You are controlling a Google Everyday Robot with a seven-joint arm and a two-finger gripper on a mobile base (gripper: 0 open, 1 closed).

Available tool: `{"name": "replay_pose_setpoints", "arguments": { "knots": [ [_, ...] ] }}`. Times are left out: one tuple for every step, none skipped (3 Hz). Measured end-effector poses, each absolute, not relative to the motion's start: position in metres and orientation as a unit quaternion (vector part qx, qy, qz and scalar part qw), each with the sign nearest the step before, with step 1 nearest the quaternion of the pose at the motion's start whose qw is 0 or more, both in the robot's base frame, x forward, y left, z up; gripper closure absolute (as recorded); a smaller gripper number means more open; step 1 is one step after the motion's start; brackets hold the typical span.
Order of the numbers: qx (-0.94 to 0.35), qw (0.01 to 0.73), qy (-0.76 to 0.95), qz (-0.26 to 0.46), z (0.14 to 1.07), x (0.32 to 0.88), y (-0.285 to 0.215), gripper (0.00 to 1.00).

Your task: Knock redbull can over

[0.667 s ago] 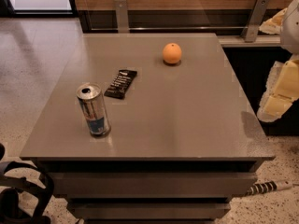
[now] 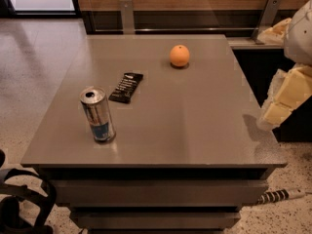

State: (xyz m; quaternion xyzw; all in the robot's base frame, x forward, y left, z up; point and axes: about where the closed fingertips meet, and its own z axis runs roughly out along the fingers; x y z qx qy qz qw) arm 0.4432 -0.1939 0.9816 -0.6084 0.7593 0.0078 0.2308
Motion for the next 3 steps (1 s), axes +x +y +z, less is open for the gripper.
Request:
{"name": "replay_pose_setpoints", "arguments": {
  "knots": [
    [-0.617,0.317,0.715,0.087,0.94,0.454,-0.172,0.0],
    [-0.617,0.397,0.661,0.158,0.911,0.458,-0.129,0.0],
    [-0.604,0.466,0.593,0.259,0.915,0.451,-0.076,0.0]
  ]
}}
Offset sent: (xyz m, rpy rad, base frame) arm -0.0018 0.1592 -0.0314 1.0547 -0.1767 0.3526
